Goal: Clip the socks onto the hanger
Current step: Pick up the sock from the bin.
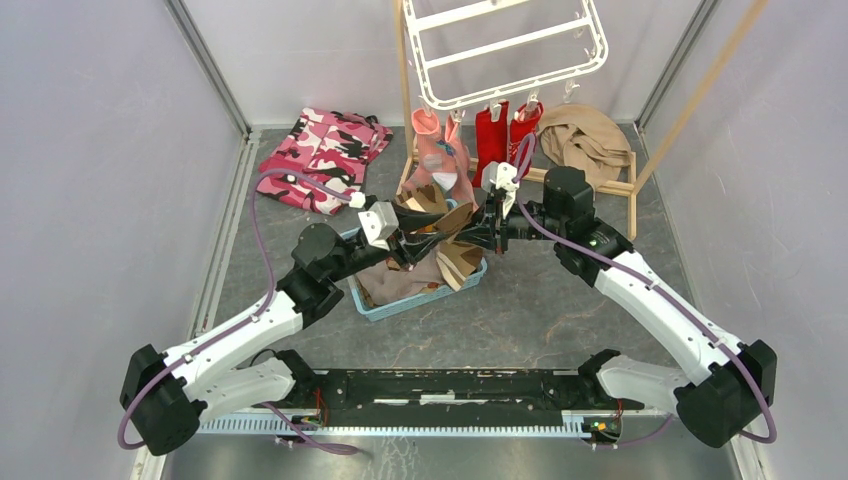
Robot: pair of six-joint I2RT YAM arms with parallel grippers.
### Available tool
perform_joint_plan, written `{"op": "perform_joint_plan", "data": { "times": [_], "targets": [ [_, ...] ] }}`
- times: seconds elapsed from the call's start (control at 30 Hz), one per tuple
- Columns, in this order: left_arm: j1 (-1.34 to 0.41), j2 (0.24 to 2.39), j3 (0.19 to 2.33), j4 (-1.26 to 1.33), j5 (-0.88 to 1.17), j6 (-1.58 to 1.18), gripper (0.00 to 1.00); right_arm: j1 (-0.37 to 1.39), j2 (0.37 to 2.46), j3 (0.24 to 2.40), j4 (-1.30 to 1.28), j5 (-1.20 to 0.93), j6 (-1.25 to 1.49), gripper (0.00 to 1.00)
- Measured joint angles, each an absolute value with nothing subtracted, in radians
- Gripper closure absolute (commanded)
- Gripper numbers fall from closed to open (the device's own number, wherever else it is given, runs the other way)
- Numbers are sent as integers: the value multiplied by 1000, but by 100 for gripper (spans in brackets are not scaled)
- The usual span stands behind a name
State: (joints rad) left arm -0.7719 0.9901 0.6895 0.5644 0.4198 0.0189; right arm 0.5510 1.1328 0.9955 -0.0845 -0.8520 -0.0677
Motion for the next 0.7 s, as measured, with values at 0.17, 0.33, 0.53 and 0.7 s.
{"op": "perform_joint_plan", "data": {
  "times": [0.17,0.33,0.53,0.7],
  "targets": [
    [-772,990,690,580,419,-4,60,549,1140,995,-86,-852,-68,100],
    [-772,989,690,591,420,-38,76,548,1140,995,-91,-852,-69,100],
    [-772,989,690,609,423,-71,98,548,1140,995,-92,-852,-70,82],
    [-772,983,690,607,418,-71,98,529,1139,995,-101,-853,-83,44]
  ]
}}
